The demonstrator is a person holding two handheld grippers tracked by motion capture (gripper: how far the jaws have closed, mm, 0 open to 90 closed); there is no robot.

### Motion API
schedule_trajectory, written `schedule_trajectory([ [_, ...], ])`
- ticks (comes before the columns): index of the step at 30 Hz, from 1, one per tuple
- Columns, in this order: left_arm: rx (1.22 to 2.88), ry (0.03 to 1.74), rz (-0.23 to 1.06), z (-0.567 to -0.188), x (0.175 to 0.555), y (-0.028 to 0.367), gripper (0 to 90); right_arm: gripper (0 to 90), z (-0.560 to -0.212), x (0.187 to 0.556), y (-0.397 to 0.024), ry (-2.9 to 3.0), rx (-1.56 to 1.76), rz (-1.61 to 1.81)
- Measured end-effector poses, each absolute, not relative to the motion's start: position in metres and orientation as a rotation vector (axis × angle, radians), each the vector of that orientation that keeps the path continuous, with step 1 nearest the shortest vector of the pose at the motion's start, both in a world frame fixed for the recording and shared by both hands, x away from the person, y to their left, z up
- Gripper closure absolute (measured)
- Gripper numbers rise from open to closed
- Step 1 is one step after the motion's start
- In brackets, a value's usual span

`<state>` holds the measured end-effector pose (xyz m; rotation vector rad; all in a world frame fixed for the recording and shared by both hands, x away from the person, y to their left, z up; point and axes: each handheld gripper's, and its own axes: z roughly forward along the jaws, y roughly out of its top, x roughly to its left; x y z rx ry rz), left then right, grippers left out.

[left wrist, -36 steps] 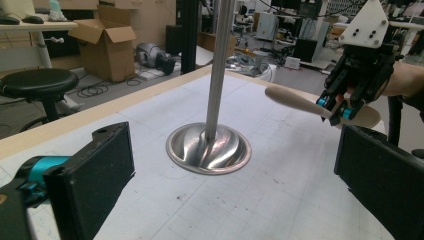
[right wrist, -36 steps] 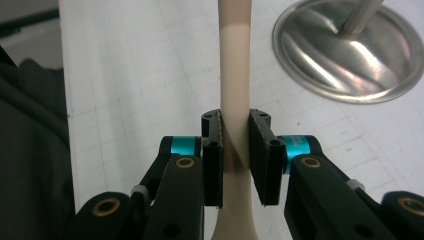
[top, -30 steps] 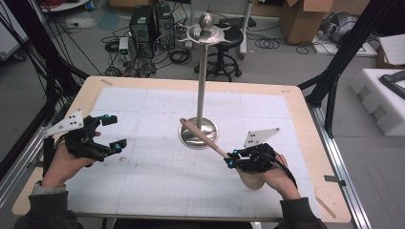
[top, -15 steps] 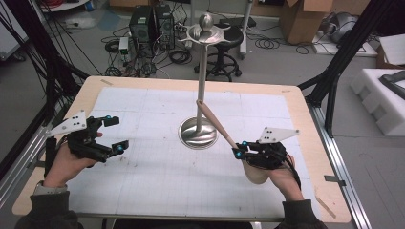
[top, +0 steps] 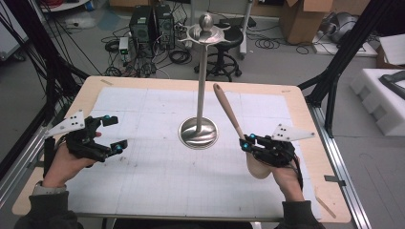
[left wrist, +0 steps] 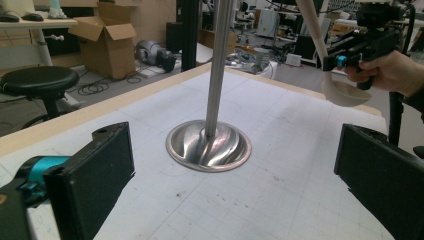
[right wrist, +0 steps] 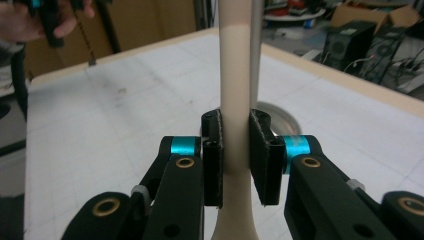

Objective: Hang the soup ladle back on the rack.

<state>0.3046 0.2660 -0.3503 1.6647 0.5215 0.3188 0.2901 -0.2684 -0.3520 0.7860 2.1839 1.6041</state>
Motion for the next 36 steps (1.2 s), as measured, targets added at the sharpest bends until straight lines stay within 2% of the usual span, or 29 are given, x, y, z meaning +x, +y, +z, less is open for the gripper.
schedule_trajectory([
  [36,1.653,0.525,0.323,-0.349,0.303,0.268,3.0,77.9,-0.303,0.296,-0.295,2.026,0.789,1.770],
])
